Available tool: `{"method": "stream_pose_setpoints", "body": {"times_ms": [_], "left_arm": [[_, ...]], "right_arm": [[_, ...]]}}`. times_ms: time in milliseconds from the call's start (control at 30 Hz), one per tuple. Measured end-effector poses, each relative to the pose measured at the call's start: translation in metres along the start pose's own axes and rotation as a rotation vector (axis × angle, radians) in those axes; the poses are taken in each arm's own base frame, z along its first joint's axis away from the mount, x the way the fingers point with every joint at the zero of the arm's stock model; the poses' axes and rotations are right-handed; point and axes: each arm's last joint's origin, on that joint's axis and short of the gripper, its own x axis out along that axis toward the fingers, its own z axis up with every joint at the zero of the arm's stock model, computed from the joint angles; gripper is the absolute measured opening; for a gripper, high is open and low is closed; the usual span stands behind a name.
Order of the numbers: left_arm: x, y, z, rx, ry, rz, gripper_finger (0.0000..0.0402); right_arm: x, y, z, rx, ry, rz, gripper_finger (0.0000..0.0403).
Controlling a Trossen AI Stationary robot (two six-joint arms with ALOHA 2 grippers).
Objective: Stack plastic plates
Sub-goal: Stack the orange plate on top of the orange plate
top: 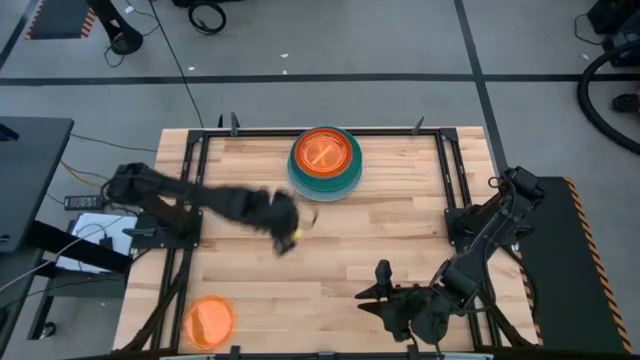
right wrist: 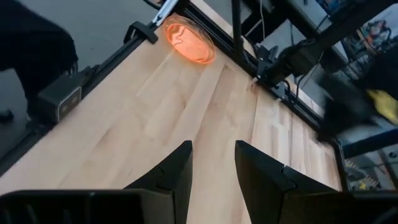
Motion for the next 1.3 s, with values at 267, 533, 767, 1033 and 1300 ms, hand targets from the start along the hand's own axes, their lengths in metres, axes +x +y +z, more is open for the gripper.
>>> {"method": "stream_pose_setpoints", "body": {"times_ms": [267,533,767,1033,1300], "left_arm": [[-0.039,-0.085,-0.099,-0.190,0.100,-0.172,0.0130],[-0.036,-0.149,-0.162,-0.352,0.123,-0.367,0.0130],[-0.015,-0.182,-0.189,-0.473,0.319,-0.435,0.0106],[-0.038,-0.211,-0.195,-0.453,0.414,-0.329,0.0034],[-0.031,-0.211,-0.200,-0.358,0.391,-0.006,0.0016]], "right_arm": [[0.018,-0.023,0.004,-0.074,-0.031,-0.045,0.0129],[0.044,-0.068,0.009,0.065,-0.148,-0.093,0.0129],[0.060,-0.098,0.001,0.119,-0.154,-0.103,0.0130],[0.061,-0.094,-0.004,0.163,-0.105,-0.077,0.0130],[0.053,-0.076,-0.001,0.237,-0.097,-0.018,0.0130]]}}
